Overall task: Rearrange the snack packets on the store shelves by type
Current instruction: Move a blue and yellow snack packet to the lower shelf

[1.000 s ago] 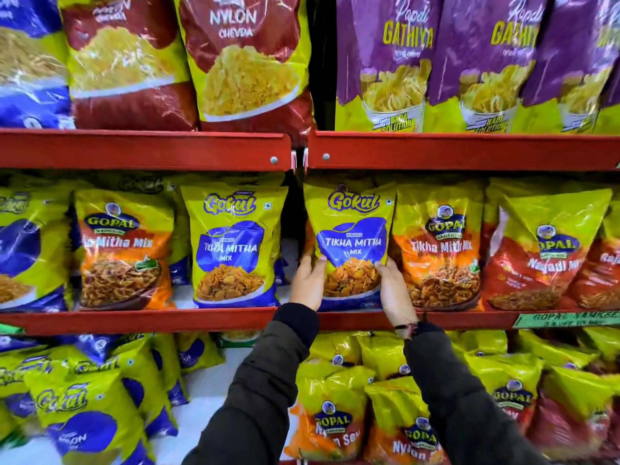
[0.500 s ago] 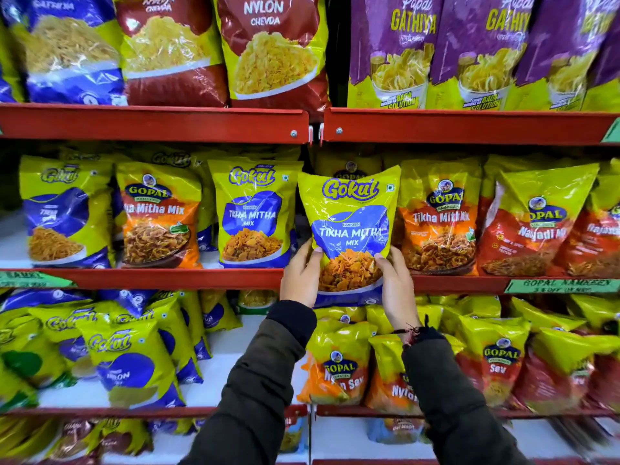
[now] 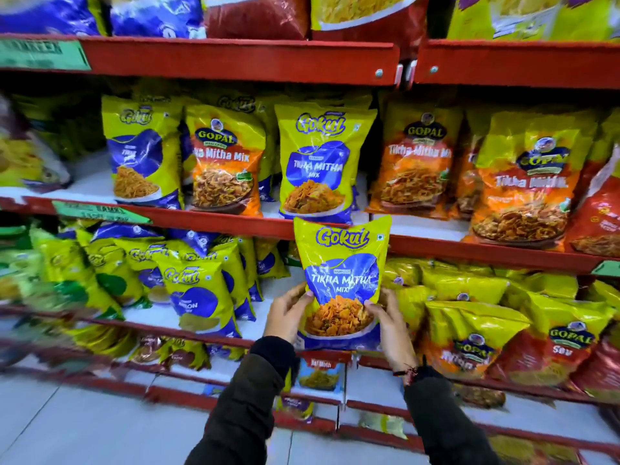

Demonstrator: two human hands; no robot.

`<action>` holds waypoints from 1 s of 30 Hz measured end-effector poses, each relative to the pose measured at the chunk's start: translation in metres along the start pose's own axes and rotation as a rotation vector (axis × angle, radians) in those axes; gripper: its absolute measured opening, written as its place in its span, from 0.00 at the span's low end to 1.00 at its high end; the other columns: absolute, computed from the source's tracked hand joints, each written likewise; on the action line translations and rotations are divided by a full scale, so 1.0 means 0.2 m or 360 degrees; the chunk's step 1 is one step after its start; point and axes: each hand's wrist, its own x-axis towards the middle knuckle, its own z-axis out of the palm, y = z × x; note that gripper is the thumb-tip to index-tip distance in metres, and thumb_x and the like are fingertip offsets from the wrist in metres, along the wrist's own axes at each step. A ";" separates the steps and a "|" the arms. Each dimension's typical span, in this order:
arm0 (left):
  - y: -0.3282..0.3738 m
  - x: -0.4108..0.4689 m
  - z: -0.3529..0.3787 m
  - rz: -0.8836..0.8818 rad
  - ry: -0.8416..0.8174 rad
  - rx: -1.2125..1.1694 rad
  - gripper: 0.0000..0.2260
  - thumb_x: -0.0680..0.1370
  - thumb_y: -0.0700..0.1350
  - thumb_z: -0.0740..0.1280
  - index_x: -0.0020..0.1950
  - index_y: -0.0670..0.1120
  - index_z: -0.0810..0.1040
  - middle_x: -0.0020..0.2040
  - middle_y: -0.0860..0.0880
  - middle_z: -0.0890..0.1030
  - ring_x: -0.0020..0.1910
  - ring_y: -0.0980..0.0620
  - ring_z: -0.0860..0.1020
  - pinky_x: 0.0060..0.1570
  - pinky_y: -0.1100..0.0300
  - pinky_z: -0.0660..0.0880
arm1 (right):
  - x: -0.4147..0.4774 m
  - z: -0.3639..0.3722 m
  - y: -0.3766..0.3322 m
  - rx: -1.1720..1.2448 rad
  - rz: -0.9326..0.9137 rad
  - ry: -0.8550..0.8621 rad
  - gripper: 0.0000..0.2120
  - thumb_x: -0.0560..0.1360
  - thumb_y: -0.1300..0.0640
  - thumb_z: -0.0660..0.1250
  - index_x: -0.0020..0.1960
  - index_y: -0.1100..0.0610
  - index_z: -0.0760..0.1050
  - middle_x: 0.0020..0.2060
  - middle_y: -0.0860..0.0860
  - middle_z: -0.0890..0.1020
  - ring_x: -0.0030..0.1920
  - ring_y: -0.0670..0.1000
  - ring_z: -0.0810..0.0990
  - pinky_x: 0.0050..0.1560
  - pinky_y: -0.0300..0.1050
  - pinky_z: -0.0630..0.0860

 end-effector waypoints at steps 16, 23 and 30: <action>-0.58 0.64 -0.28 -0.0632 -0.0100 0.0288 0.16 0.83 0.43 0.60 0.68 0.37 0.76 0.66 0.39 0.80 0.62 0.48 0.78 0.57 0.66 0.73 | 0.52 0.45 0.61 -0.0324 0.0716 0.0004 0.20 0.80 0.54 0.65 0.71 0.55 0.71 0.68 0.55 0.78 0.71 0.59 0.73 0.74 0.57 0.66; -0.67 0.85 -0.23 -0.1000 -0.0236 0.0222 0.21 0.82 0.34 0.53 0.76 0.38 0.64 0.45 0.38 0.78 0.42 0.45 0.74 0.47 0.55 0.73 | 0.67 0.52 0.73 -0.0427 0.0841 0.0137 0.18 0.80 0.56 0.63 0.70 0.56 0.73 0.63 0.53 0.79 0.67 0.56 0.74 0.57 0.43 0.62; -0.63 0.74 -0.27 -0.0711 -0.0134 0.0468 0.24 0.82 0.42 0.60 0.79 0.44 0.62 0.78 0.44 0.66 0.77 0.45 0.65 0.76 0.56 0.62 | 0.58 0.55 0.68 -0.0831 0.0452 0.0235 0.20 0.81 0.55 0.63 0.70 0.63 0.70 0.63 0.62 0.81 0.64 0.63 0.79 0.65 0.58 0.74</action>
